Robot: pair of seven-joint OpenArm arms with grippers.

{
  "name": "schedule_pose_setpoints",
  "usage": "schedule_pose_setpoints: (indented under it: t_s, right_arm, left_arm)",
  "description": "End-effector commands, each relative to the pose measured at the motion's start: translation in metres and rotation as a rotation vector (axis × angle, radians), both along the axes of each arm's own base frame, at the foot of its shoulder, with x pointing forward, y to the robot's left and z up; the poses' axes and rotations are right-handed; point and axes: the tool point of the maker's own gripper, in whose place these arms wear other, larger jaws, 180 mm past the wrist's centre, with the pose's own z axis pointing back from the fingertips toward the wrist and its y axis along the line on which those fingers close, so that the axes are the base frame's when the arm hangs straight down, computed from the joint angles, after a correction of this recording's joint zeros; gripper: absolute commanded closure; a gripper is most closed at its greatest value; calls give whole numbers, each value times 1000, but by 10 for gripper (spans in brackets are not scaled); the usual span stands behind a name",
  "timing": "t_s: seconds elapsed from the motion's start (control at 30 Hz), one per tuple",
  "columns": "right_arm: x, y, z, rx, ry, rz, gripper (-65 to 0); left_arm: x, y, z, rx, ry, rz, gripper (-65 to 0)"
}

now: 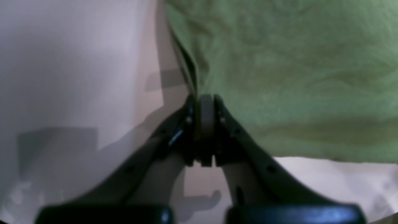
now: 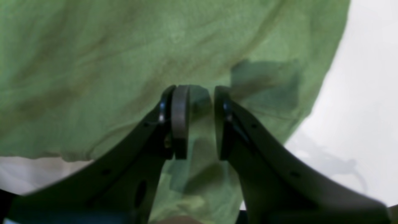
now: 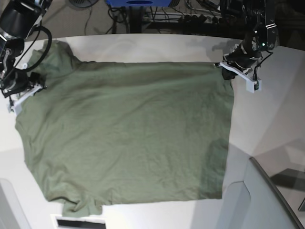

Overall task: Layout the t-shirt on the table in an organized manner, then fold the t-shirt properly
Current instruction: 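Pull the shoulder corner outward with the left gripper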

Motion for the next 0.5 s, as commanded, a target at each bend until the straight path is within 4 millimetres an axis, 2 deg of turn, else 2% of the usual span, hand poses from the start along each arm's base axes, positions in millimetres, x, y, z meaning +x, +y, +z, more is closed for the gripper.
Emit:
schedule_pose_setpoints:
  t_s: [0.0, 0.17, 0.2, 0.27, 0.37, 0.47]
  right_arm:
    - [11, -12, 10, -22, -40, -5, -126]
    - [9, -8, 2, -20, -25, 10, -125]
    - [7, -8, 2, -20, -22, 7, -123]
    - [7, -9, 2, -21, -22, 5, -125]
    - [8, -16, 7, -39, -29, 8, -125]
    - [19, -20, 24, -79, -76, 22, -125]
  left_arm:
    - [9, 7, 9, 15, -39, 4, 0]
    - [8, 14, 8, 115, -22, -37, 0]
    - [9, 15, 8, 131, -21, -44, -25]
    - [8, 15, 8, 141, -19, -49, -197]
    - [9, 15, 12, 143, -28, -52, -415]
    - [13, 24, 34, 173, -84, -36, -541]
